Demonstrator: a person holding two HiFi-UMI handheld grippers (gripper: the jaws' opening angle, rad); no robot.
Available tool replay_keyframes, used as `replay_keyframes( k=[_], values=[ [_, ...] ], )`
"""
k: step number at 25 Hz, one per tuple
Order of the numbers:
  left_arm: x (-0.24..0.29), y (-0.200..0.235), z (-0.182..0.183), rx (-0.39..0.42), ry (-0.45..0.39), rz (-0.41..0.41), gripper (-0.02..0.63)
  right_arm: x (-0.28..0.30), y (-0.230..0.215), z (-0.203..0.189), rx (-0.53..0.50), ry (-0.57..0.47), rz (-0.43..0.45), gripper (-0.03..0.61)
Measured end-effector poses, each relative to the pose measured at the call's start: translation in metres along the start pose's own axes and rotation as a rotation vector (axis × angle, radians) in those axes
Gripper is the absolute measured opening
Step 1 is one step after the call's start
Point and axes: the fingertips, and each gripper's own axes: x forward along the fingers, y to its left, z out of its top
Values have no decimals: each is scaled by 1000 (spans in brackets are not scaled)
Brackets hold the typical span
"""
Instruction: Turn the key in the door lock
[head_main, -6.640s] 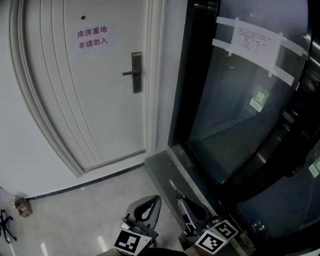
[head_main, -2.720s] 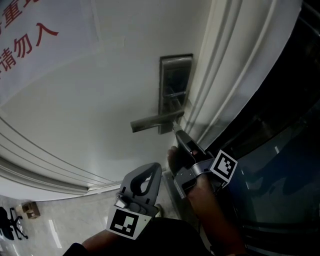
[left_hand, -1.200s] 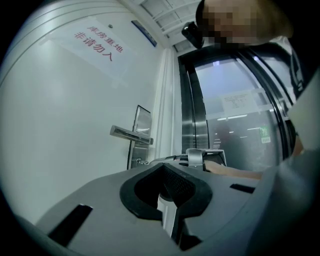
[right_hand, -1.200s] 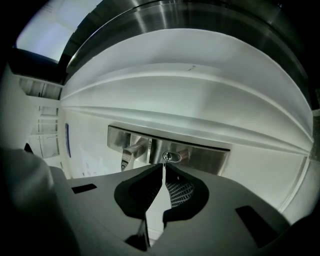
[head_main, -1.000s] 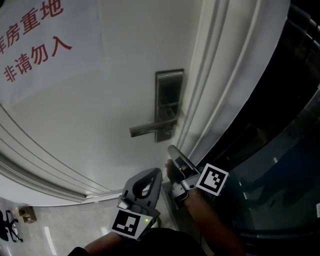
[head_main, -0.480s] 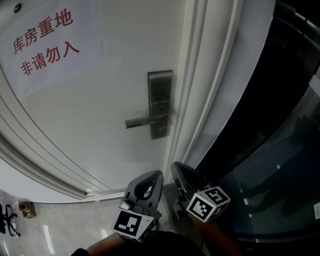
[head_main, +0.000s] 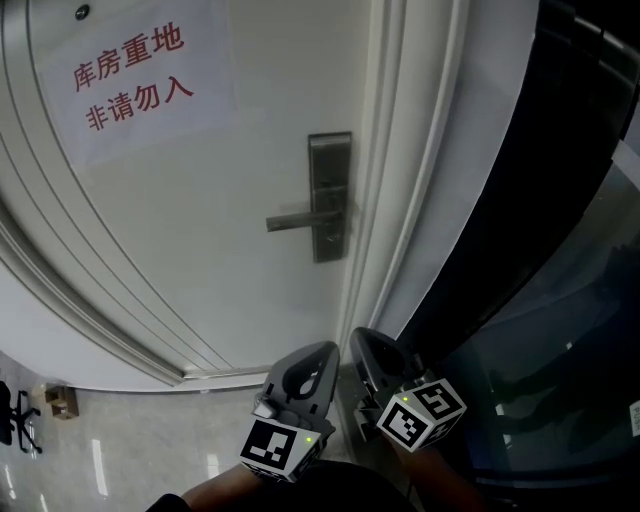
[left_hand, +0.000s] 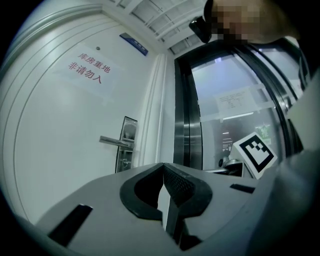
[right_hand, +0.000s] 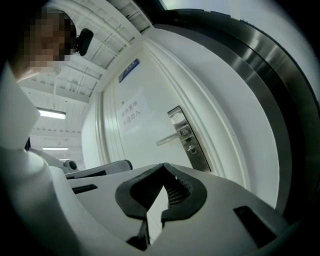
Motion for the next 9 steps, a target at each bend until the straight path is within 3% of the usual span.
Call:
replay_keyframes(
  k=[9],
  values=[
    [-20,-17,-1,7,-4,5,8,-21,15,-5,-19,0,3,15]
  ],
)
